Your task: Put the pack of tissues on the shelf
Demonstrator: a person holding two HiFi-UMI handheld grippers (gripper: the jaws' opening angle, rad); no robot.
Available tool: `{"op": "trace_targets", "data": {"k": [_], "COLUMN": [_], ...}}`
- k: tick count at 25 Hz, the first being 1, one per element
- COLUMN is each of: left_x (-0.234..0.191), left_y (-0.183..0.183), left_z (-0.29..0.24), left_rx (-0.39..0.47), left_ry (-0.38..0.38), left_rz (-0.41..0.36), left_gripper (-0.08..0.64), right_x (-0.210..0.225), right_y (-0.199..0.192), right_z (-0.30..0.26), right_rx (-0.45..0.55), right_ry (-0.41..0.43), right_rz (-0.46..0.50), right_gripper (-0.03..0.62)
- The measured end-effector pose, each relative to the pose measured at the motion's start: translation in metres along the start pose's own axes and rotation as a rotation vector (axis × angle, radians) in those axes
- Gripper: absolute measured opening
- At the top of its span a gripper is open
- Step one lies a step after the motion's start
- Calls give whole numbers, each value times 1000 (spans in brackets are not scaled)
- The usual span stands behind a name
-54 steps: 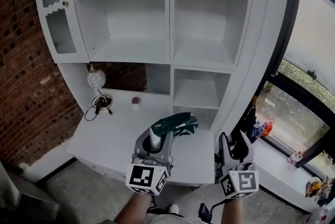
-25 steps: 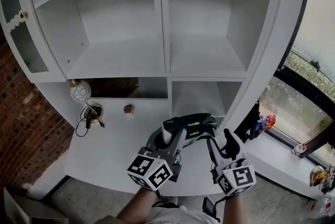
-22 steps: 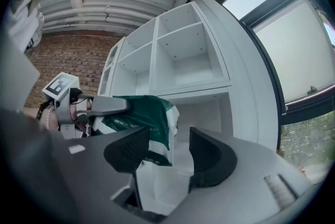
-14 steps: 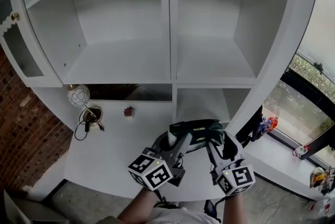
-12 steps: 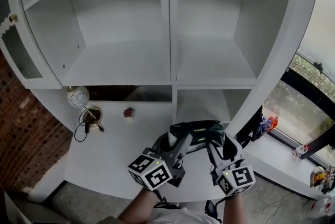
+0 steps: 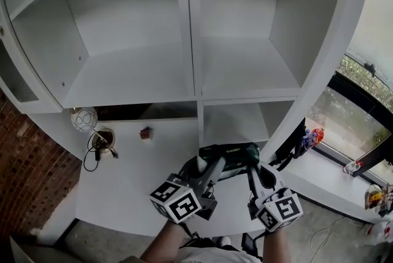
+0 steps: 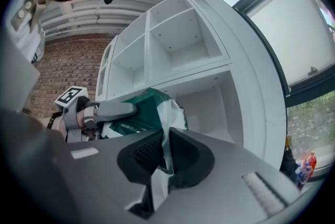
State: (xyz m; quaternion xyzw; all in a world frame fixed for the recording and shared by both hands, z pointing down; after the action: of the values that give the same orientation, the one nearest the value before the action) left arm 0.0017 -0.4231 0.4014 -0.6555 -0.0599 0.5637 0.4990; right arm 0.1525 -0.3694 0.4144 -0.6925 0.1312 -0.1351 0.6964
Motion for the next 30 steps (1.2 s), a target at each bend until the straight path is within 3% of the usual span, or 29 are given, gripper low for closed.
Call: {"op": "trace_targets", "data": {"k": [5, 11, 14, 19, 25, 30], "left_x": [1, 4, 7, 9, 7, 0], "left_y": [-9, -17, -19, -23, -34, -41], "left_z": [-5, -9, -9, -11, -16, -15], "left_rx": [3, -14, -18, -4, -54, -46], "left_ry": [17, 77, 107, 169, 241, 298], "left_rz": [-50, -172, -227, -289, -366, -382], "left_gripper": [130, 315, 333, 333, 325, 158], "right_x": [7, 24, 37, 52, 62, 71], "right_y": [-5, -1, 3, 6, 2, -7], "right_z": [6, 11, 14, 15, 13, 10], "right_rx": [6, 46, 75, 92, 80, 63], "right_ry": [-40, -94, -111, -87, -24, 0], "right_rz": [-97, -208, -255, -243, -237, -237], "right_gripper": [3, 2, 2, 2, 2, 2]}}
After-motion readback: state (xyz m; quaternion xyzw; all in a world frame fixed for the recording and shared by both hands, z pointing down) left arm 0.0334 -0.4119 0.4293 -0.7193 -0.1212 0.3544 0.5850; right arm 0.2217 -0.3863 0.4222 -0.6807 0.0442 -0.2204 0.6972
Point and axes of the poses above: the fingertips, and each gripper's own axes: z backward along the fingers, x to its right, y out of its top, the point moved 5 cm from there along z, backward along the fingers, and after that the axes turned 8 degrees about z, right-handed, at the moved point
